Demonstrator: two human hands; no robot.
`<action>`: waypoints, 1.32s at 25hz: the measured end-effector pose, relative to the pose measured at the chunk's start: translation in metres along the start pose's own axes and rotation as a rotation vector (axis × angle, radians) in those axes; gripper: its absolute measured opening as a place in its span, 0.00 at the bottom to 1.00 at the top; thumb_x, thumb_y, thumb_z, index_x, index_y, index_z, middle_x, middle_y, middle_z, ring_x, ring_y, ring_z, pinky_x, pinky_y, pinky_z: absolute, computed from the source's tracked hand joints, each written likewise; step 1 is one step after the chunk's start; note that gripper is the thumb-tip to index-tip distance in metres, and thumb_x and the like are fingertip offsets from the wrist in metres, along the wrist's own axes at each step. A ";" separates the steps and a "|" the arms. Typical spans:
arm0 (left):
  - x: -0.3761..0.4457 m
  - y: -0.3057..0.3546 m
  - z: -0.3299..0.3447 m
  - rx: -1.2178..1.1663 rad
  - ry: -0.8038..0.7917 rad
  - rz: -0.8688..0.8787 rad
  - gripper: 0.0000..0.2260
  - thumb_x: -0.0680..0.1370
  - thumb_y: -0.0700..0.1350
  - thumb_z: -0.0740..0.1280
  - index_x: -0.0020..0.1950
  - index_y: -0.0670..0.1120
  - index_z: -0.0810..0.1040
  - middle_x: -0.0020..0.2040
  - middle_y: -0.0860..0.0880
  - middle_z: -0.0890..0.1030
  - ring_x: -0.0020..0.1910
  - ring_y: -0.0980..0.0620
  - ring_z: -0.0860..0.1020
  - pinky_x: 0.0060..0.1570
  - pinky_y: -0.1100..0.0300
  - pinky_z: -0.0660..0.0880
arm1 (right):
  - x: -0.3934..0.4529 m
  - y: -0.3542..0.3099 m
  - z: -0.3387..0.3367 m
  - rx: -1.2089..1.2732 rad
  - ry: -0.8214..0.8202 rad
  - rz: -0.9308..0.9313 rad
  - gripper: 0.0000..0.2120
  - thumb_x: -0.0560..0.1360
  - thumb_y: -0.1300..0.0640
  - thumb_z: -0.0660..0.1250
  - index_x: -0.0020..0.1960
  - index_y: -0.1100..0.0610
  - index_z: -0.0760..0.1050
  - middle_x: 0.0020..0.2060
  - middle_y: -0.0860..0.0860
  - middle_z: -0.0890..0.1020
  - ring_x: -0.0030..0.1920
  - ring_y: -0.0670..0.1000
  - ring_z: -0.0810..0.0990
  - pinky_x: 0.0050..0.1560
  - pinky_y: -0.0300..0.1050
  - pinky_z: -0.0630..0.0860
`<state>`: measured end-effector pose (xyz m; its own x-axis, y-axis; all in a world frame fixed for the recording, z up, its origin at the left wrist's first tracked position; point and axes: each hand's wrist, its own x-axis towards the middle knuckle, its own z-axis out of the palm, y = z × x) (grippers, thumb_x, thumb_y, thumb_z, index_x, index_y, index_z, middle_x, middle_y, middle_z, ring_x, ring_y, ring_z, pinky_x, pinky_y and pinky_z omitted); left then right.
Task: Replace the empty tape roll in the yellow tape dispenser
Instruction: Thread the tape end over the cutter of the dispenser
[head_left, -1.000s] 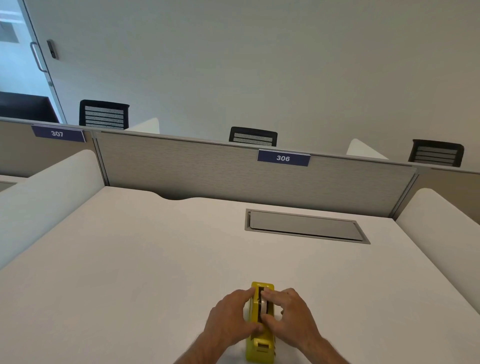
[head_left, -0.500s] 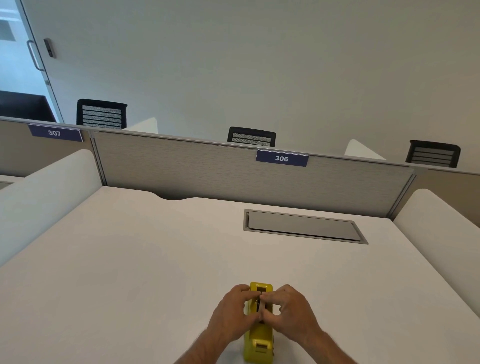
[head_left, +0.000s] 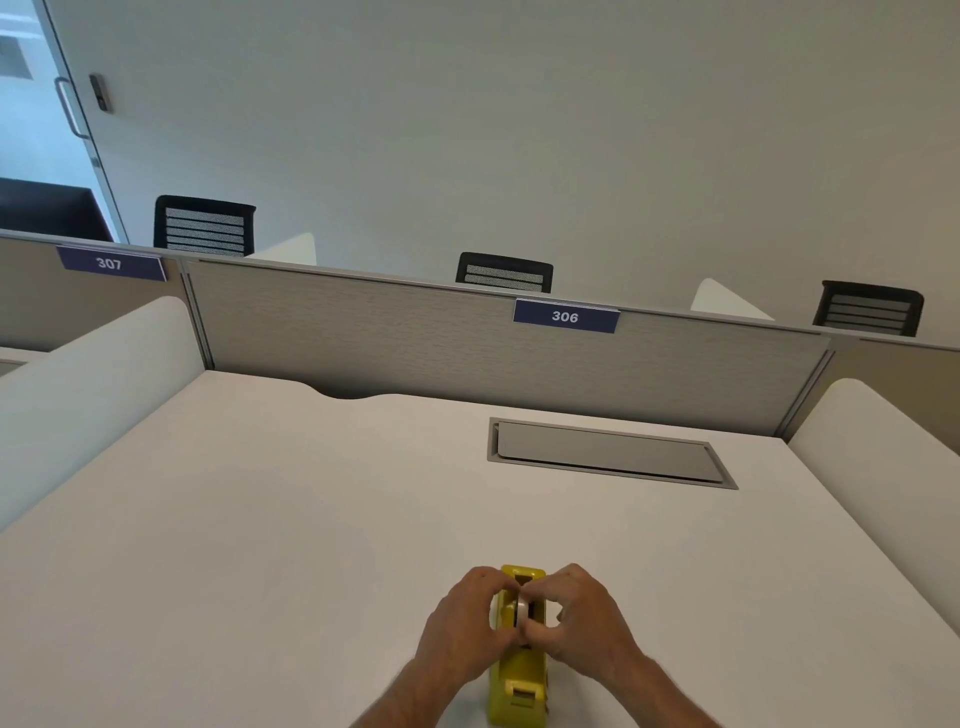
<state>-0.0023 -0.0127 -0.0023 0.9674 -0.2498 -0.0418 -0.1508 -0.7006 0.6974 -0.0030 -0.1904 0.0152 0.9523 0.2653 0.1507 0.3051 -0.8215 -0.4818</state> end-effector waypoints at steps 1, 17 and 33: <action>0.000 0.000 0.000 0.000 0.001 -0.005 0.20 0.70 0.60 0.73 0.60 0.62 0.73 0.64 0.61 0.73 0.54 0.59 0.74 0.59 0.60 0.78 | 0.000 0.001 0.001 -0.016 -0.007 -0.005 0.19 0.66 0.38 0.67 0.55 0.40 0.81 0.46 0.36 0.83 0.49 0.42 0.74 0.44 0.41 0.80; 0.002 0.001 0.004 0.012 0.003 -0.004 0.25 0.69 0.63 0.72 0.65 0.63 0.73 0.66 0.61 0.72 0.55 0.60 0.74 0.59 0.59 0.78 | 0.006 0.003 -0.002 -0.011 0.013 -0.067 0.12 0.71 0.42 0.65 0.48 0.42 0.84 0.41 0.35 0.85 0.47 0.43 0.75 0.40 0.40 0.79; 0.003 0.000 0.000 -0.032 -0.029 -0.044 0.27 0.67 0.59 0.75 0.65 0.62 0.75 0.66 0.61 0.71 0.56 0.57 0.75 0.60 0.56 0.78 | 0.008 0.008 -0.001 -0.041 0.043 -0.127 0.08 0.70 0.45 0.67 0.46 0.43 0.82 0.39 0.37 0.84 0.45 0.43 0.75 0.37 0.42 0.79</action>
<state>0.0005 -0.0135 -0.0019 0.9666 -0.2386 -0.0931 -0.1012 -0.6896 0.7170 0.0073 -0.1953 0.0133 0.9052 0.3470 0.2453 0.4219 -0.8029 -0.4211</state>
